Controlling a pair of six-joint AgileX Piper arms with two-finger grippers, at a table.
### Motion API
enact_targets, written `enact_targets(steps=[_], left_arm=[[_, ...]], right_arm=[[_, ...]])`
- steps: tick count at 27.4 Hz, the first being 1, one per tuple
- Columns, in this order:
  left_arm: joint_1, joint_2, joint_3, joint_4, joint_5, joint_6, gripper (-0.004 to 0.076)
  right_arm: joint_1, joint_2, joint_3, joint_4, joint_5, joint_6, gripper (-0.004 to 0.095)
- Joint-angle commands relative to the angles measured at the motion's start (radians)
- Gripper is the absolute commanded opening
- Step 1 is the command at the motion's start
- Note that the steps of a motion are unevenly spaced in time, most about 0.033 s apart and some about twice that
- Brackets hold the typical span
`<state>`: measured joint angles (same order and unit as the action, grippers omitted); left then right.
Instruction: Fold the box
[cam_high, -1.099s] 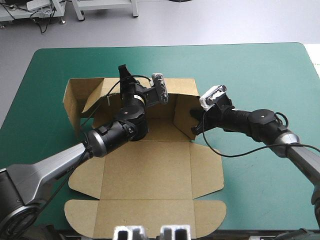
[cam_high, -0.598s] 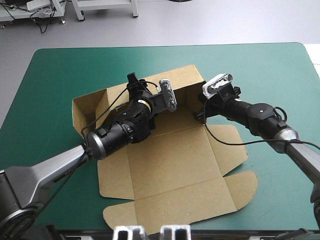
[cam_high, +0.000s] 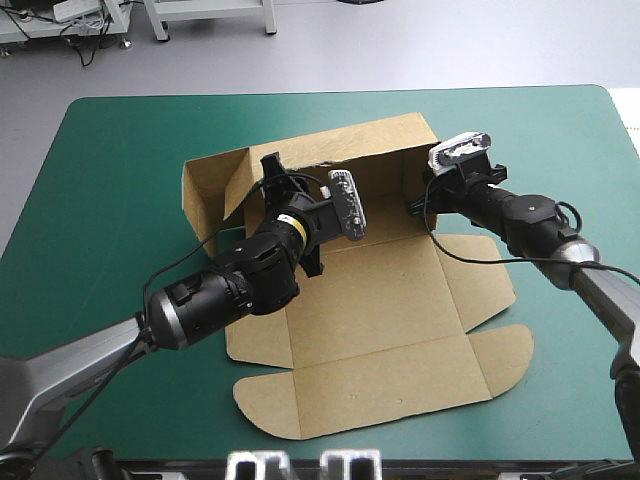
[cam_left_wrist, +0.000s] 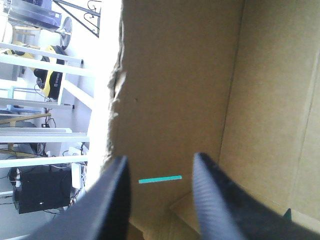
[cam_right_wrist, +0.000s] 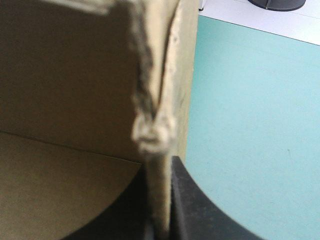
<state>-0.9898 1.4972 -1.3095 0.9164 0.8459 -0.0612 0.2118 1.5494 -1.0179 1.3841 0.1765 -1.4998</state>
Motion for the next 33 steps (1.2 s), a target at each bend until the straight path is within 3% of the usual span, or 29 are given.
enact_targets(steps=[1,5,6,8,13,17,20,24,33], left_arm=[[-0.007,-0.09,-0.03,0.036,-0.015,-0.002,-0.0003],[0.072,-0.127,-0.03,-0.001,0.029,-0.017,0.0013],[0.124,-0.129,-0.03,-0.072,0.015,-0.009,0.0013],[0.201,-0.129,-0.03,-0.162,-0.021,0.001,0.0013],[0.376,-0.163,-0.03,-0.344,-0.109,0.041,0.0013],[0.503,-0.217,-0.03,-0.424,-0.101,0.07,0.0013],[0.608,-0.256,-0.03,-0.528,-0.101,0.136,0.0013],[0.732,-0.282,-0.03,-0.699,-0.082,0.241,0.0013],[0.887,-0.284,-0.019,-0.906,-0.045,0.383,0.0013]], right_arm=[[-0.035,-0.039,-0.04,-0.028,0.042,0.042,-0.0024],[-0.113,-0.039,-0.113,-0.375,0.264,0.302,-0.0024],[-0.13,-0.039,-0.154,-0.501,0.376,0.382,-0.0024],[-0.139,-0.039,-0.217,-0.629,0.495,0.464,-0.0024],[-0.139,-0.039,-0.375,-0.823,0.705,0.591,-0.0024],[-0.139,-0.038,-0.488,-0.981,0.806,0.709,-0.0024],[-0.139,-0.035,-0.541,-1.068,0.912,0.771,-0.0024],[-0.139,-0.008,-0.586,-1.088,1.065,0.801,-0.0024],[-0.139,0.122,-0.596,-1.076,1.075,0.854,-0.0024]])
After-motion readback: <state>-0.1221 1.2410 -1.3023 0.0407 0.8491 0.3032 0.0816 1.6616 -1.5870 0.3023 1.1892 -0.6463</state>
